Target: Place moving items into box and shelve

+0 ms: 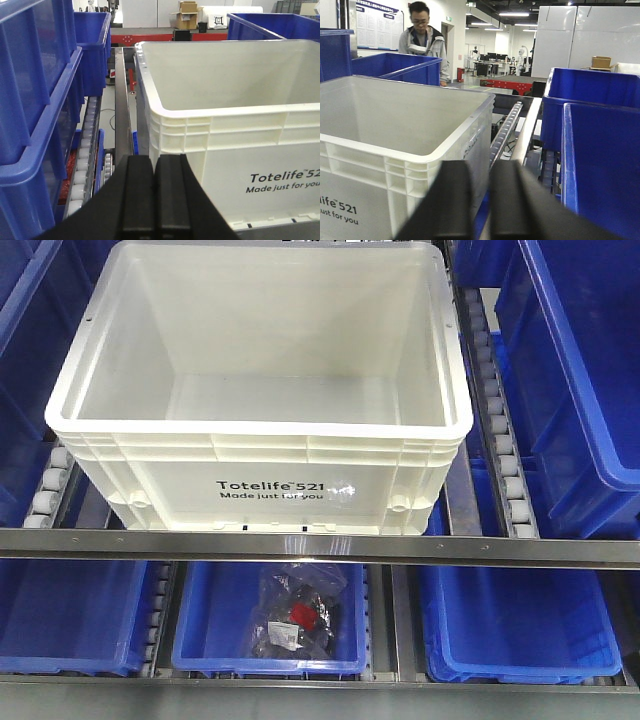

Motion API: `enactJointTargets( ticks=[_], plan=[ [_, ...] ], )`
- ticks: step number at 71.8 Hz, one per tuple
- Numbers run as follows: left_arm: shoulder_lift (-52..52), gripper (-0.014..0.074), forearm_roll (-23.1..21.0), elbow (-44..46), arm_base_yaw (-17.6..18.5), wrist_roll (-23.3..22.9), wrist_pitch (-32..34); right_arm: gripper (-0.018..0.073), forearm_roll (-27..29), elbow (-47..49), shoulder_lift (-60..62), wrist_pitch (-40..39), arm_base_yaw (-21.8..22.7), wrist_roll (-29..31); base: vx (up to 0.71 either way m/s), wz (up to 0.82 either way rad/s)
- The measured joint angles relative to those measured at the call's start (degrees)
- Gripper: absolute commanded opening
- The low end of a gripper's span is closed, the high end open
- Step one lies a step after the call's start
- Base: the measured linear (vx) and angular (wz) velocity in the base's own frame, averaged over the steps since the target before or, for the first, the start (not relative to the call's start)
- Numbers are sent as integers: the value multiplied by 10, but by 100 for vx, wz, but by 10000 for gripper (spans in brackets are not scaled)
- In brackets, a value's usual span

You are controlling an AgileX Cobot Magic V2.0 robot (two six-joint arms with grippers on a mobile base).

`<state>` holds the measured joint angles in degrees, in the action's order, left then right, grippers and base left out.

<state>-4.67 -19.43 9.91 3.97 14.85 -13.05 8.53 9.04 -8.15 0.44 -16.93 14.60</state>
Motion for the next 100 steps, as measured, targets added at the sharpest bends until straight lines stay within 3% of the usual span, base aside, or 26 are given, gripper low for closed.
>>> enactJointTargets(
  ticks=[65, 82, 100],
  plan=[
    [0, -28, 1, -6, 0, -3, 17, -15, 0, 0, 0, 4, 0, -1, 0, 0],
    [0, -28, 90, -20, 0, -72, 23, -15, 0, 0, 0, 4, 0, -1, 0, 0],
    [22, -28, 100, -61, 0, -73, -2, -15, 0, 0, 0, 4, 0, -1, 0, 0]
  ],
)
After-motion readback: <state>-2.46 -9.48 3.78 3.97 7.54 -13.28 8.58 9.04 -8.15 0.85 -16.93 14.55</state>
